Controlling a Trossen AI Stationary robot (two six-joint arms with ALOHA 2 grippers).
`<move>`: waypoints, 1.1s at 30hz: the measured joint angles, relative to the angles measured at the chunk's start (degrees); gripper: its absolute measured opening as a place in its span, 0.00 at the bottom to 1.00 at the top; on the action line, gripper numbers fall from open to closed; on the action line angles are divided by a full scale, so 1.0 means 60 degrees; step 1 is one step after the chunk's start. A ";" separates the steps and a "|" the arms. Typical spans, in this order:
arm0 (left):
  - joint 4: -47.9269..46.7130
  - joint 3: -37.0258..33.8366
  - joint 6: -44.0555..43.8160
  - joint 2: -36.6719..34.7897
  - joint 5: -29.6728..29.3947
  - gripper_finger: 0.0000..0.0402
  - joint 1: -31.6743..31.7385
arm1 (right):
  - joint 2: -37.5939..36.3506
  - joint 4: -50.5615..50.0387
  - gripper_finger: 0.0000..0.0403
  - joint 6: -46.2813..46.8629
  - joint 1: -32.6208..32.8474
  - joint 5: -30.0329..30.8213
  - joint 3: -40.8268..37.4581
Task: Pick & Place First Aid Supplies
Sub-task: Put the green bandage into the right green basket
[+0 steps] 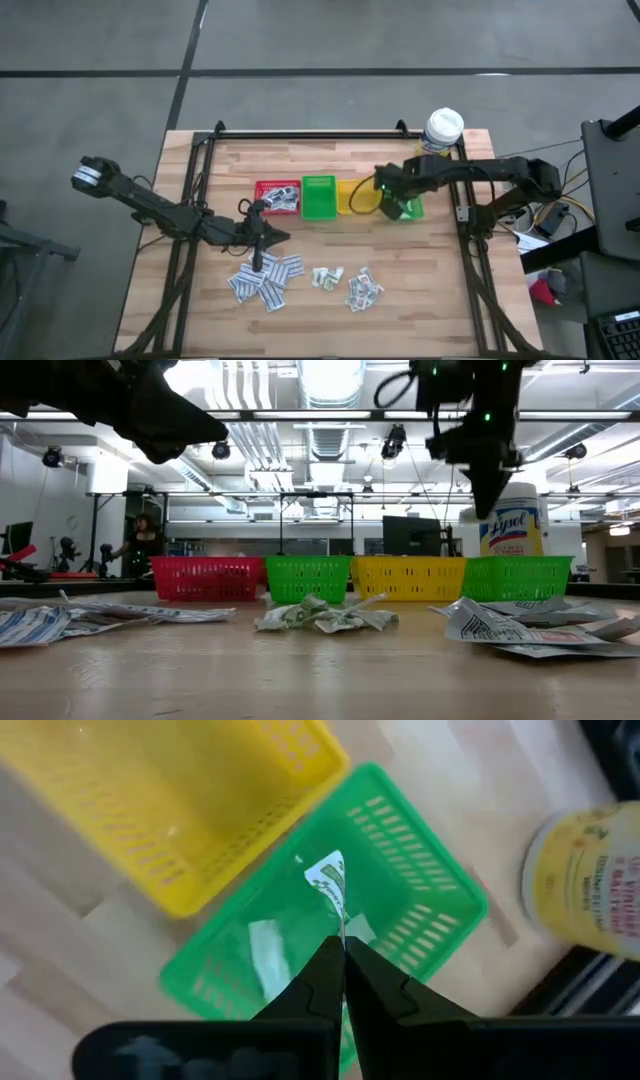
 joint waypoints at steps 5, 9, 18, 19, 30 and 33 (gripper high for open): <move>0.0000 0.0000 0.0036 0.0000 0.0004 0.06 0.0000 | -0.0092 0.1150 0.02 -0.0121 -0.0867 -0.0876 -0.0838; 0.0000 -0.0004 0.0075 0.0000 0.0004 0.06 0.0000 | -0.0065 0.1655 0.02 -0.0213 -0.1251 -0.1058 -0.1413; 0.0000 -0.0004 0.0142 0.0000 0.0007 0.06 0.0000 | -0.0055 0.1979 0.02 -0.0343 -0.1341 -0.1098 -0.2213; 0.0000 -0.0004 0.0142 0.0000 0.0007 0.06 0.0000 | -0.0055 0.2056 0.02 -0.0466 -0.1342 -0.1182 -0.2309; 0.0000 -0.0004 0.0131 0.0000 0.0033 0.06 0.0000 | -0.0055 0.2926 0.09 -0.1299 -0.1338 -0.1553 -0.2706; 0.0000 -0.0004 0.0131 0.0000 0.0033 0.06 0.0000 | -0.0055 0.2930 0.15 -0.1299 -0.1338 -0.1553 -0.2639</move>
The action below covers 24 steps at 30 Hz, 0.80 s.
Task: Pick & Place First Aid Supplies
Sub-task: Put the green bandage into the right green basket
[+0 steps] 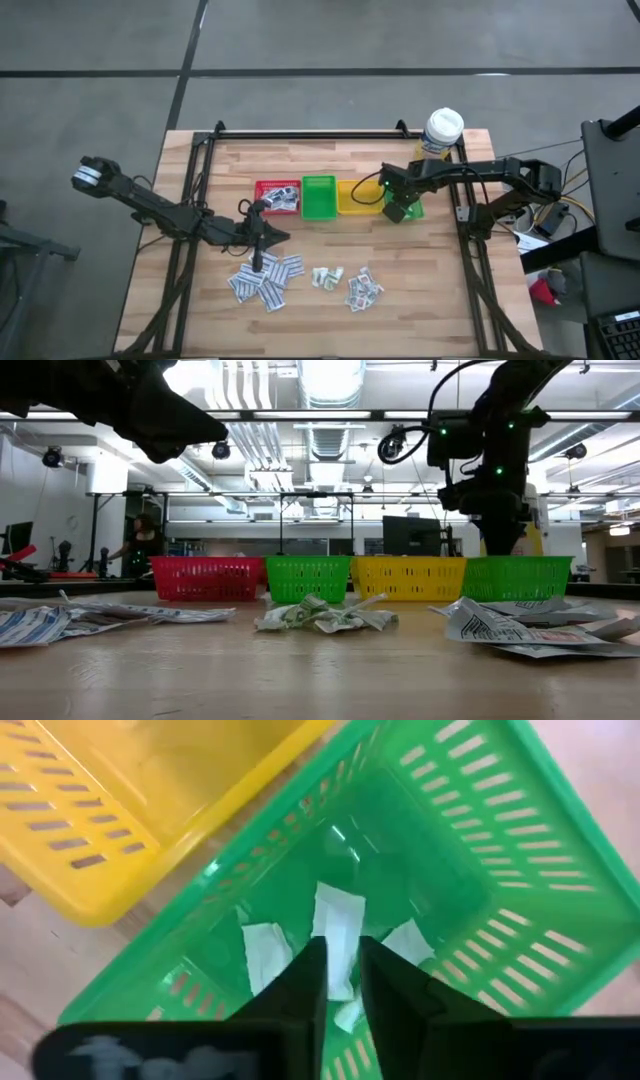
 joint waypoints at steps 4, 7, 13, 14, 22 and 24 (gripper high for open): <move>0.0000 0.0000 0.0002 0.0000 0.0000 0.06 0.0000 | 0.0000 -0.0243 0.23 -0.0027 0.0000 0.0000 0.0184; 0.0000 0.0000 0.0157 0.0000 0.0067 0.06 0.0000 | -0.0004 -0.1048 0.26 0.0006 0.0065 -0.0047 0.0631; 0.0000 0.0000 0.0263 0.0000 0.0173 0.06 0.0000 | -0.0156 -0.2121 0.27 -0.0225 0.0770 -0.0182 0.1554; 0.0000 0.0000 0.0283 0.0000 0.0171 0.06 0.0000 | -0.0243 -0.2092 0.26 -0.0292 0.0959 -0.0182 0.1644; -0.0004 0.0000 0.0735 0.0004 0.0715 0.06 0.0000 | -0.1333 -0.1406 0.22 -0.0135 0.3067 -0.0178 0.1829; -0.0007 0.0000 0.0739 0.0004 0.0722 0.06 0.0000 | -0.1639 -0.1082 0.20 -0.0055 0.3617 -0.0178 0.1739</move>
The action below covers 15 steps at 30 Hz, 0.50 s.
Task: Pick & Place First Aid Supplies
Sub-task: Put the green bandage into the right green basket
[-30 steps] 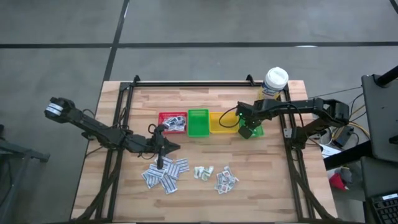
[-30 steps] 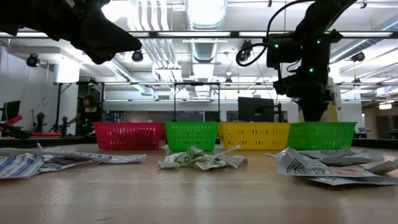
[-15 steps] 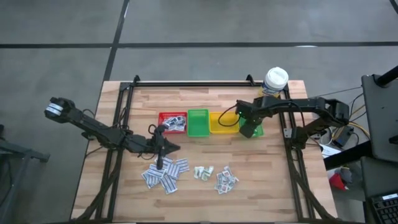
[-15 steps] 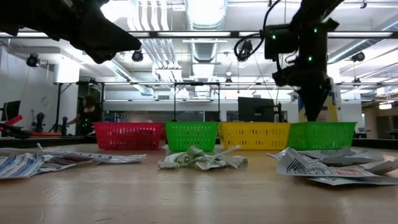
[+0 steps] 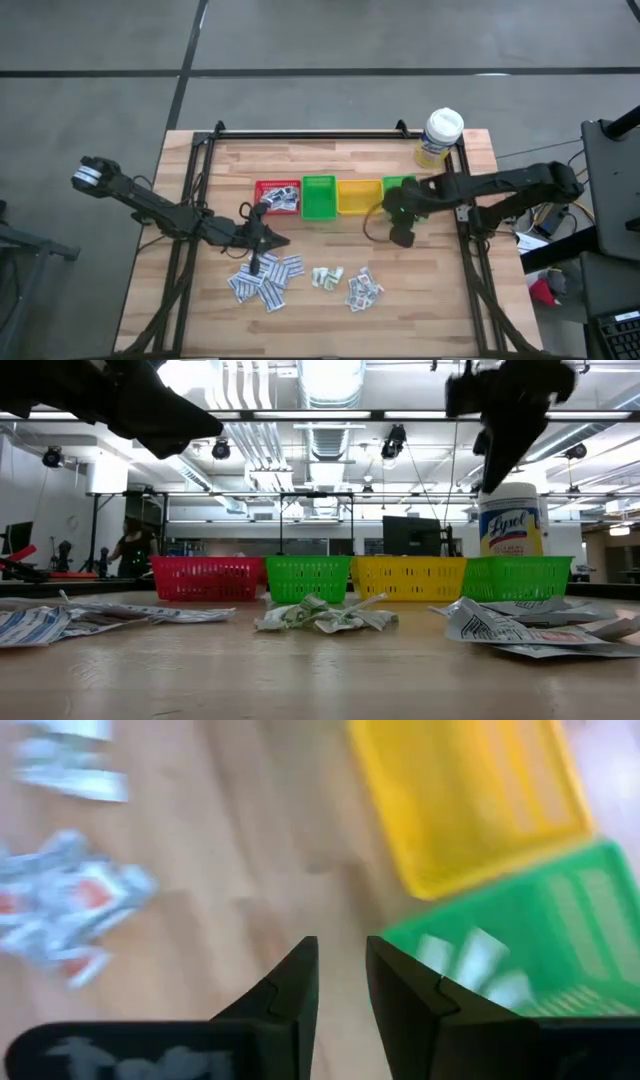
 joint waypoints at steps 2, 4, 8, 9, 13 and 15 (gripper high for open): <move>0.0000 0.0000 0.0011 0.0000 0.0090 0.06 0.0000 | -0.0242 0.0257 0.19 0.0021 0.0541 0.0008 -0.0068; 0.0000 0.0000 0.0022 0.0000 0.0182 0.06 -0.0007 | -0.0475 0.0462 0.18 0.0021 0.1048 0.0072 -0.0127; 0.0003 -0.0003 0.0207 0.0000 0.0178 0.06 -0.0104 | -0.0864 0.0587 0.16 -0.0010 0.1990 0.0743 -0.0253; 0.0006 -0.0004 0.0298 0.0000 0.0182 0.06 -0.0117 | -0.0991 0.0587 0.16 -0.0006 0.2215 0.0978 -0.0315; 0.0104 0.0005 0.0411 0.0000 0.0182 0.06 -0.0124 | -0.1625 0.0938 0.15 0.0114 0.2917 0.1562 -0.0734; 0.0051 0.0145 0.0405 0.0067 0.0268 0.06 -0.0124 | -0.1969 0.1372 0.15 0.0140 0.3144 0.1583 -0.1019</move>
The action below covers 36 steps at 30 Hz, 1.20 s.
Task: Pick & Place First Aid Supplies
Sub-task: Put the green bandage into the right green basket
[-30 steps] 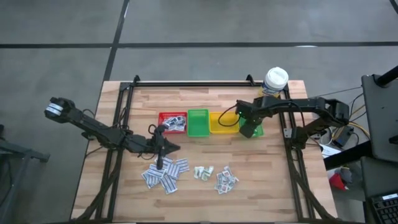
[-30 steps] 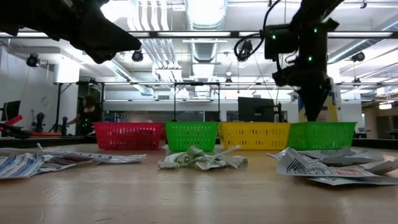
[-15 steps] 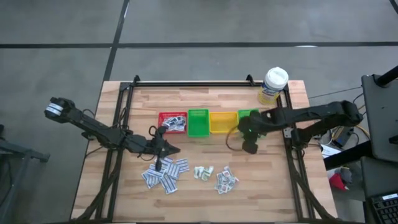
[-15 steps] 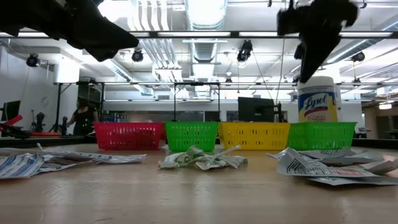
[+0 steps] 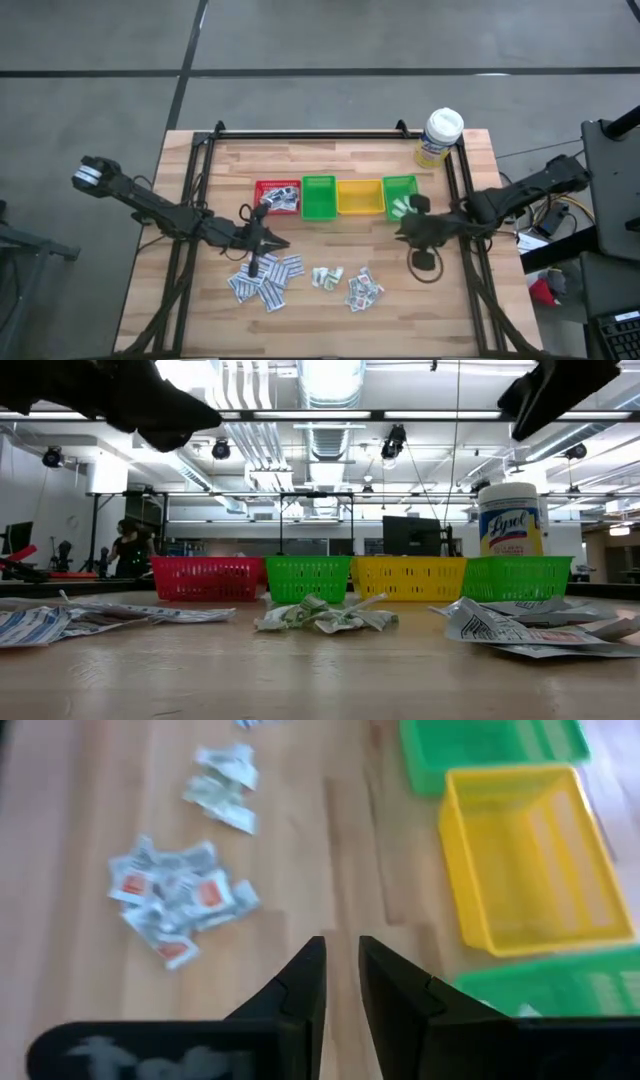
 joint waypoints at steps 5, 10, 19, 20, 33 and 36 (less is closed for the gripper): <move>-0.0482 0.0866 0.0122 0.0555 0.0303 0.06 -0.0011 | -0.0854 0.1131 0.16 -0.0097 0.0306 0.0005 -0.0855; -0.2166 0.2190 -0.0146 0.1645 0.0303 0.06 -0.0007 | -0.1698 0.1820 0.19 -0.0076 0.0328 -0.0001 -0.1794; -0.4542 0.4393 -0.1511 0.3542 0.0303 0.06 -0.0003 | -0.3367 0.3162 0.22 -0.0082 0.0328 -0.0079 -0.3156; -0.4734 0.4568 -0.1690 0.3726 0.0316 0.06 -0.0003 | -0.3528 0.3265 0.22 -0.0082 0.0328 -0.0082 -0.3285; -0.5435 0.5589 -0.2217 0.5605 0.1300 0.06 0.0110 | -0.4496 0.4042 0.17 -0.0121 0.0328 -0.0150 -0.4098; -0.5439 0.5743 -0.2741 0.5848 0.1301 0.06 0.0227 | -0.4480 0.4056 0.16 -0.0129 0.0328 -0.0148 -0.4098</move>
